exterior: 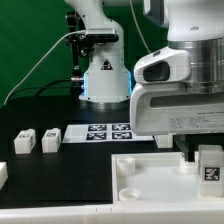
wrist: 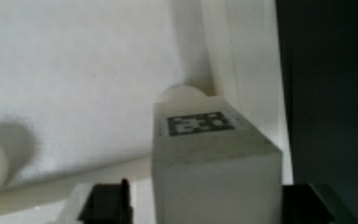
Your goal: Assemble one leg
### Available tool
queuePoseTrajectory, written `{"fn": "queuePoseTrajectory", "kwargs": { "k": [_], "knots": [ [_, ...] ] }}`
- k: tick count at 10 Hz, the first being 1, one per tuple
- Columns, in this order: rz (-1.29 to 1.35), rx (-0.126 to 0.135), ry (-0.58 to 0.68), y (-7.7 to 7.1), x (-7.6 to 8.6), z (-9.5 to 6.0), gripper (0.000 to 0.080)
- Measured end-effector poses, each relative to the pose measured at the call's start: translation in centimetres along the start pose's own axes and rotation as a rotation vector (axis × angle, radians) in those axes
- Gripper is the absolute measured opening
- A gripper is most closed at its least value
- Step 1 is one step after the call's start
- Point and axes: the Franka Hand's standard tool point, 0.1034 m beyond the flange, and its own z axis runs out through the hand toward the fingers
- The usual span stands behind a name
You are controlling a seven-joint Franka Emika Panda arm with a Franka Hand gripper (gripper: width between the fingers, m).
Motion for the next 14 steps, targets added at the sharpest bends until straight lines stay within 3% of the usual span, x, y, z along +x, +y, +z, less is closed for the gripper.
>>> {"fn": "queuePoseTrajectory", "kwargs": {
  "k": [1, 4, 8, 11, 14],
  "knots": [
    [0.099, 0.000, 0.000, 0.02, -0.01, 0.02, 0.0291],
    [0.347, 0.000, -0.001, 0.04, 0.01, 0.02, 0.0291],
    [0.944, 0.009, 0.000, 0.08, 0.11, 0.00, 0.0292],
    [1.389, 0.047, -0.017, 0.10, -0.02, 0.09, 0.0294],
    [1.459, 0.047, -0.016, -0.06, -0.09, 0.13, 0.0294]
  ]
}}
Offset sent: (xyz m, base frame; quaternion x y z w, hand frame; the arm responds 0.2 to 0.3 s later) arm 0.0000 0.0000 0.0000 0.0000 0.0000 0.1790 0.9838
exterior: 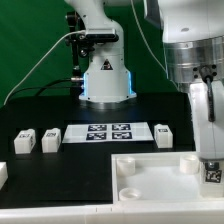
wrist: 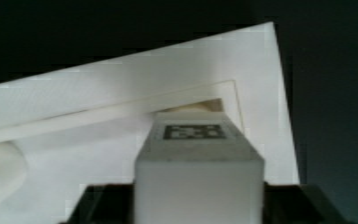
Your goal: Assemble one leg
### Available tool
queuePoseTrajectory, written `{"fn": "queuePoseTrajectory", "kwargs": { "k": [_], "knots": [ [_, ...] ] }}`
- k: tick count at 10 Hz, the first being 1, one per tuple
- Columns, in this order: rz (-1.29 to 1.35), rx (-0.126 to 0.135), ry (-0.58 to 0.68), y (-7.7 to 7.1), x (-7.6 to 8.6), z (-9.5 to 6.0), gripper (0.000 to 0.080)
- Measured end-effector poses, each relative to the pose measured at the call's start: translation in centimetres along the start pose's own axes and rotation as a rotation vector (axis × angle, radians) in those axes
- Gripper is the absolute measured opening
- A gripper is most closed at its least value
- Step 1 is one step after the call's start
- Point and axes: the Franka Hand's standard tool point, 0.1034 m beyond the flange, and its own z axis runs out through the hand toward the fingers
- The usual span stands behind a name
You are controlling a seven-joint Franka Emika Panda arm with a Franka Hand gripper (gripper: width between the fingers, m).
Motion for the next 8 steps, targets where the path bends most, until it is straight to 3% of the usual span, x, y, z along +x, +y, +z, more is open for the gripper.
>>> {"fn": "queuePoseTrajectory", "kwargs": {
  "k": [1, 2, 5, 8],
  "knots": [
    [-0.055, -0.001, 0.000, 0.05, -0.04, 0.05, 0.0478],
    [-0.112, -0.005, 0.000, 0.27, -0.14, 0.23, 0.0590],
    [-0.643, -0.001, 0.004, -0.07, -0.35, -0.10, 0.0647],
    [-0.951, -0.003, 0.005, -0.05, -0.19, -0.04, 0.0649]
  ]
}}
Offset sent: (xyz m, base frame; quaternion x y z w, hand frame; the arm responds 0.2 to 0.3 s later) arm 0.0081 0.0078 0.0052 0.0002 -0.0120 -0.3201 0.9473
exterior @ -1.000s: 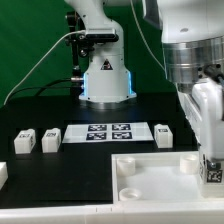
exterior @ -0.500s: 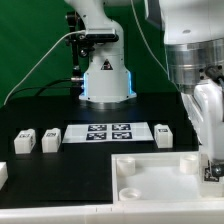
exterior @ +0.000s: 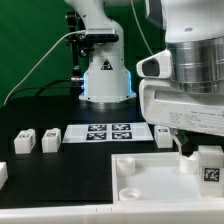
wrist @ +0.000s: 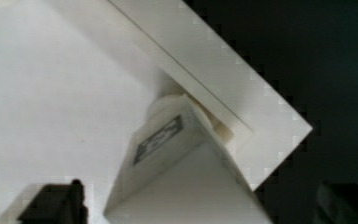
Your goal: Assemble one leg
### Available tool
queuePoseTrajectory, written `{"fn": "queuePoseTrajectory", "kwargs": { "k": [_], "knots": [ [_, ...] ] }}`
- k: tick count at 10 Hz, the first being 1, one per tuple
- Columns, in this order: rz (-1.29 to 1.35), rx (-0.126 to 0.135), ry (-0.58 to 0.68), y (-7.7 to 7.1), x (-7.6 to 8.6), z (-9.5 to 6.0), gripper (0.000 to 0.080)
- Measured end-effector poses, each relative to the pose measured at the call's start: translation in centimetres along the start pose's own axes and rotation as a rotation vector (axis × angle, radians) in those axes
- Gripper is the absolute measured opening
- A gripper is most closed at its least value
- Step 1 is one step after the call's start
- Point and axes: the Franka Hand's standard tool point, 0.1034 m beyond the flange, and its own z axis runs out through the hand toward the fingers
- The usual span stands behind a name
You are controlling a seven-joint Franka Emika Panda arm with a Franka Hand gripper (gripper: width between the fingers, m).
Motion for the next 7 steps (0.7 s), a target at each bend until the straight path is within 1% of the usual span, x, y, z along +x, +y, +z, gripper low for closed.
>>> {"fn": "queuePoseTrajectory", "kwargs": {
  "k": [1, 2, 3, 4, 5, 7],
  "knots": [
    [-0.064, 0.000, 0.000, 0.01, 0.00, 0.03, 0.0649],
    [-0.237, -0.015, 0.009, 0.20, 0.18, 0.14, 0.0649],
    [-0.349, -0.023, 0.012, 0.31, 0.24, 0.28, 0.0649],
    [-0.425, -0.028, 0.018, 0.32, 0.31, 0.34, 0.0649],
    [-0.425, -0.028, 0.018, 0.34, 0.34, 0.33, 0.0649],
    [-0.424, -0.028, 0.018, 0.34, 0.34, 0.33, 0.0391]
  ]
}}
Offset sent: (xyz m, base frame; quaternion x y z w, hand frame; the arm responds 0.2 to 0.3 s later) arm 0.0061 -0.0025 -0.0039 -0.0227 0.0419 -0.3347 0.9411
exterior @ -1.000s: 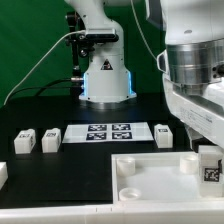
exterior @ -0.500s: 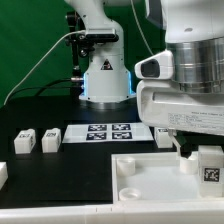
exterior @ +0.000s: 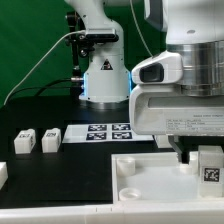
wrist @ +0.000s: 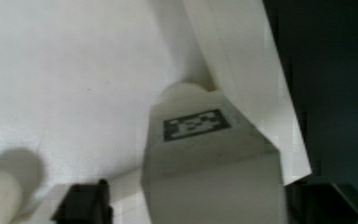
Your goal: Assemble one leg
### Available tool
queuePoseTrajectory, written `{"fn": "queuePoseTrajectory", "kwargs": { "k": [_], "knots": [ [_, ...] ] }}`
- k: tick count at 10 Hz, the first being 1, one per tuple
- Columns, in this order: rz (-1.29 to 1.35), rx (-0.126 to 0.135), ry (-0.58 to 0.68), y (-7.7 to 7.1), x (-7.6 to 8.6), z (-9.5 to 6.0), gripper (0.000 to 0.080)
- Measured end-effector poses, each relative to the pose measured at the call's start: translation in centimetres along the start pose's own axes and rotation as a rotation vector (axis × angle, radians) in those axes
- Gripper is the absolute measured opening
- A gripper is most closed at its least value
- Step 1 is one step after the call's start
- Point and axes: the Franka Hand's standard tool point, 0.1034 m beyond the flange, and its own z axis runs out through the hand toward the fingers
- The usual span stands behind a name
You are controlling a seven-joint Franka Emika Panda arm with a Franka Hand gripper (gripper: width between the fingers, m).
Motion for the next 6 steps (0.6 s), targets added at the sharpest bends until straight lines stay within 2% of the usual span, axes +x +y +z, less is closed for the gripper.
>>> {"fn": "queuePoseTrajectory", "kwargs": {
  "k": [1, 6],
  "knots": [
    [0.000, 0.000, 0.000, 0.01, 0.00, 0.00, 0.0292],
    [0.018, 0.001, 0.000, -0.01, 0.01, 0.00, 0.0292]
  ]
}}
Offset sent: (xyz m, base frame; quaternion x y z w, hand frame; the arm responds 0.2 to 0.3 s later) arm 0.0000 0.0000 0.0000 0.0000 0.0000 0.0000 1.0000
